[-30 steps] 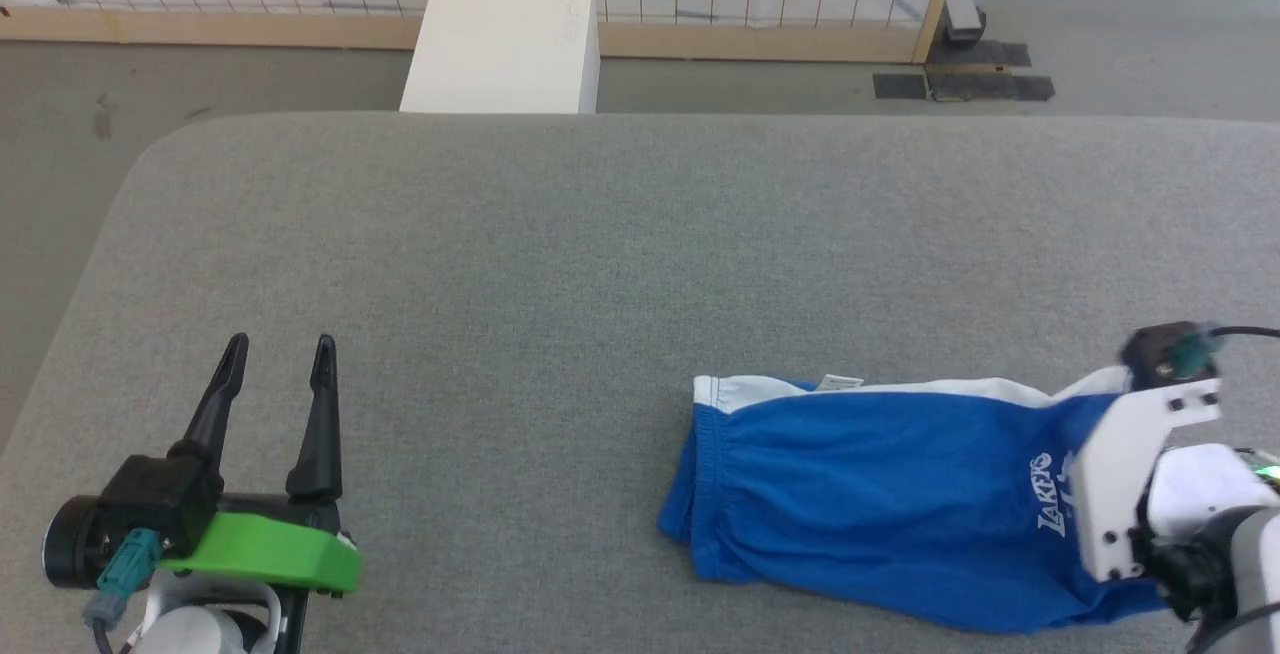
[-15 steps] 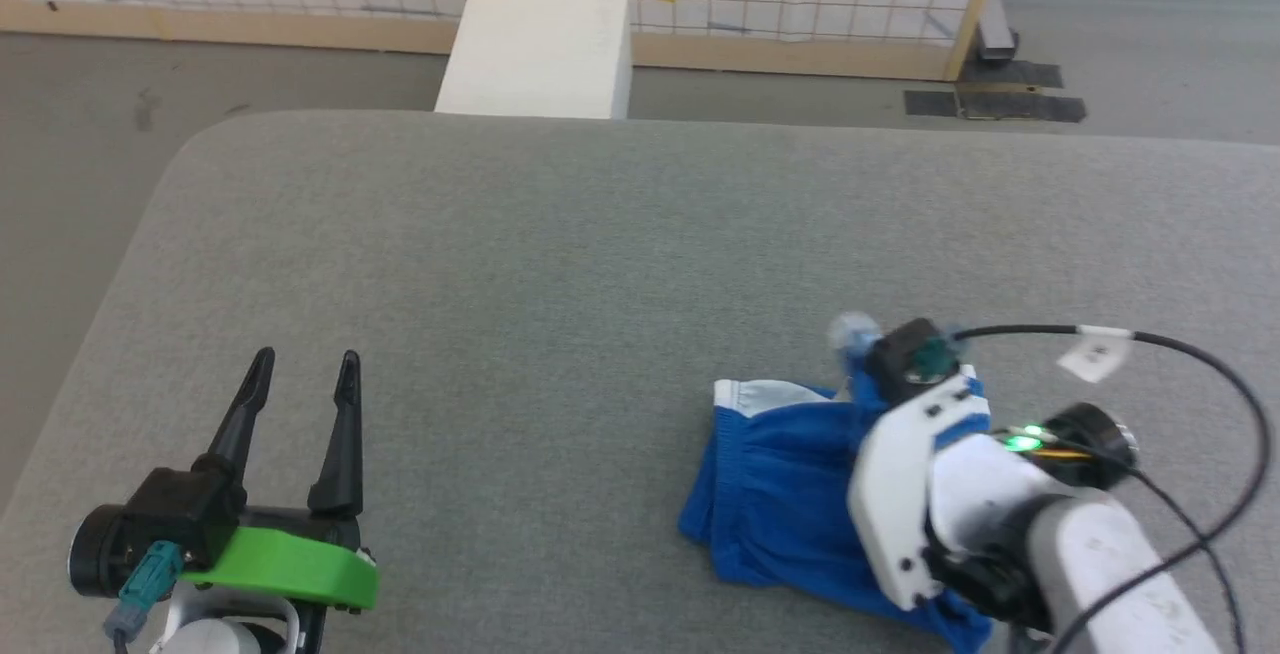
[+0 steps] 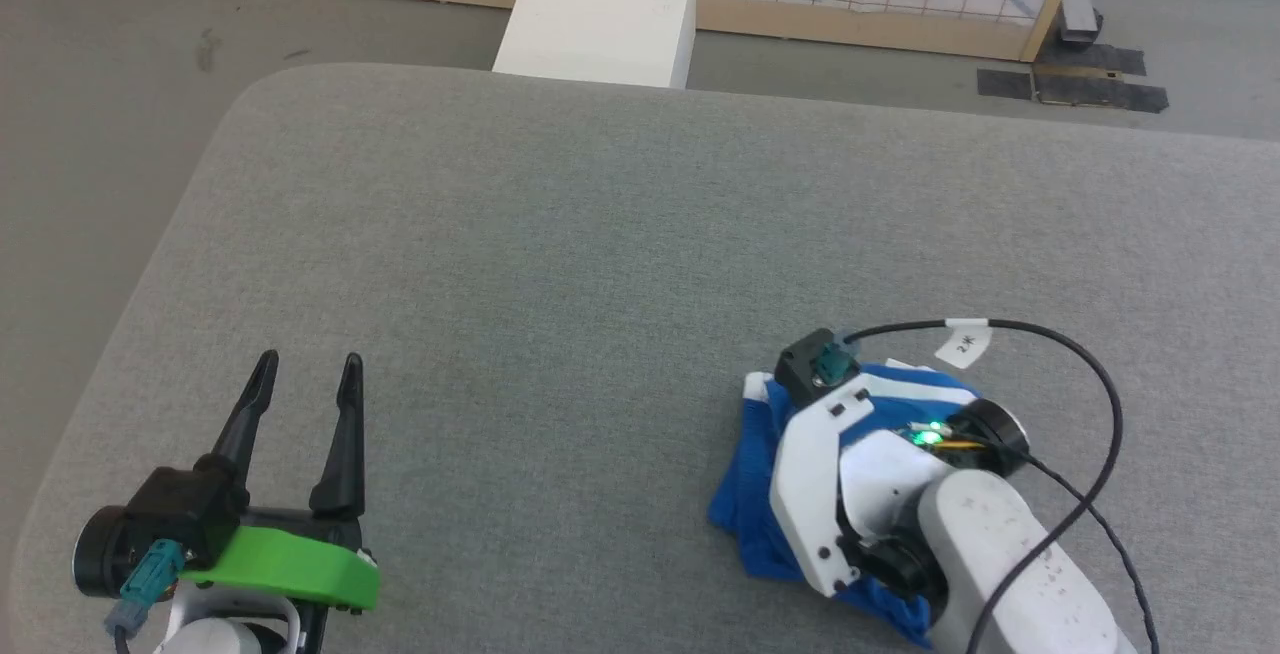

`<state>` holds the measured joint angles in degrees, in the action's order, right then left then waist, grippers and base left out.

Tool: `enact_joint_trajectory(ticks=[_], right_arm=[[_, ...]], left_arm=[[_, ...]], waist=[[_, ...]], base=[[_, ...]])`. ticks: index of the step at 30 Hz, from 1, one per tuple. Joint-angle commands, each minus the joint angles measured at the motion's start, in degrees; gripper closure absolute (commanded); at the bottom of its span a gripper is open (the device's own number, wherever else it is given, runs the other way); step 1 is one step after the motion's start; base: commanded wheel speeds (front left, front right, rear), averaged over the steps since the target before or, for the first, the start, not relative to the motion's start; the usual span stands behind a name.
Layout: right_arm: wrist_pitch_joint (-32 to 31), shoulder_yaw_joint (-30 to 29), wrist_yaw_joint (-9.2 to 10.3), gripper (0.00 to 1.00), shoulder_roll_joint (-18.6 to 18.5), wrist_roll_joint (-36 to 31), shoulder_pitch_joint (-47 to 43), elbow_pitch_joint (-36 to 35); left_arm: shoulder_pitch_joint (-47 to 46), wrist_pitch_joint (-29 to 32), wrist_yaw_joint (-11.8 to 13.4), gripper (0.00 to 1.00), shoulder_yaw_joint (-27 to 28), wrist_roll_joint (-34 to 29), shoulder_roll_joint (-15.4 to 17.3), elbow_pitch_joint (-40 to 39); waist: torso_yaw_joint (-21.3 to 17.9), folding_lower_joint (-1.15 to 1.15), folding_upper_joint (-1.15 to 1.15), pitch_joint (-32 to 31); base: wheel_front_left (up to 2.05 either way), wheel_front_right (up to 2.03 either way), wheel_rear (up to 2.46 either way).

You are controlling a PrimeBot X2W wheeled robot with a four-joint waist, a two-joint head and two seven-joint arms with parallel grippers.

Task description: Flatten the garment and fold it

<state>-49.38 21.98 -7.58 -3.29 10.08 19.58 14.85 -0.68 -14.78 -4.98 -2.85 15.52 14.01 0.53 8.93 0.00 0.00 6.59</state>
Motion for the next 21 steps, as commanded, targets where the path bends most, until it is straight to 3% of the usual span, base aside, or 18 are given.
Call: enact_joint_trajectory(ticks=[1, 8, 12, 16, 21], right_arm=[[1.08, 0.88, 0.09, 0.0, 0.31, 0.08, 1.54, 0.4], [2.48, 6.42, 0.09, 0.0, 0.39, 6.0, 4.02, -3.54], [3.15, 6.6, 0.09, 0.0, 0.4, 8.08, 4.54, -8.22], [3.3, 0.86, 0.09, 0.0, 0.4, 5.89, 2.94, -12.91], [0.33, -9.18, 0.09, 0.0, -0.76, -3.77, -2.57, -17.09]], left_arm=[[-0.73, -0.22, -0.22, 0.0, 0.17, -0.25, -0.45, 0.18], [-0.46, -0.22, -0.4, 0.0, 0.59, -0.46, -0.76, 0.45], [-0.11, -0.22, -0.46, 0.0, 0.81, -0.68, -0.76, 0.27], [0.05, -0.22, -0.29, 0.0, 1.32, -1.01, -0.78, -0.22], [0.62, -0.22, -0.16, 0.0, 1.9, -1.48, -0.82, -0.95]], waist=[[0.13, 0.0, 0.0, 0.0], [-1.49, 0.0, 0.0, -0.96], [-3.27, 0.0, 0.0, -1.53], [-4.91, 0.0, 0.0, -2.05], [-6.24, 0.0, 0.0, -2.09]], base=[[0.0, 0.0, 0.0], [0.0, 0.0, 0.0], [0.0, 0.0, 0.0], [0.0, 0.0, 0.0], [0.0, 0.0, 0.0]])
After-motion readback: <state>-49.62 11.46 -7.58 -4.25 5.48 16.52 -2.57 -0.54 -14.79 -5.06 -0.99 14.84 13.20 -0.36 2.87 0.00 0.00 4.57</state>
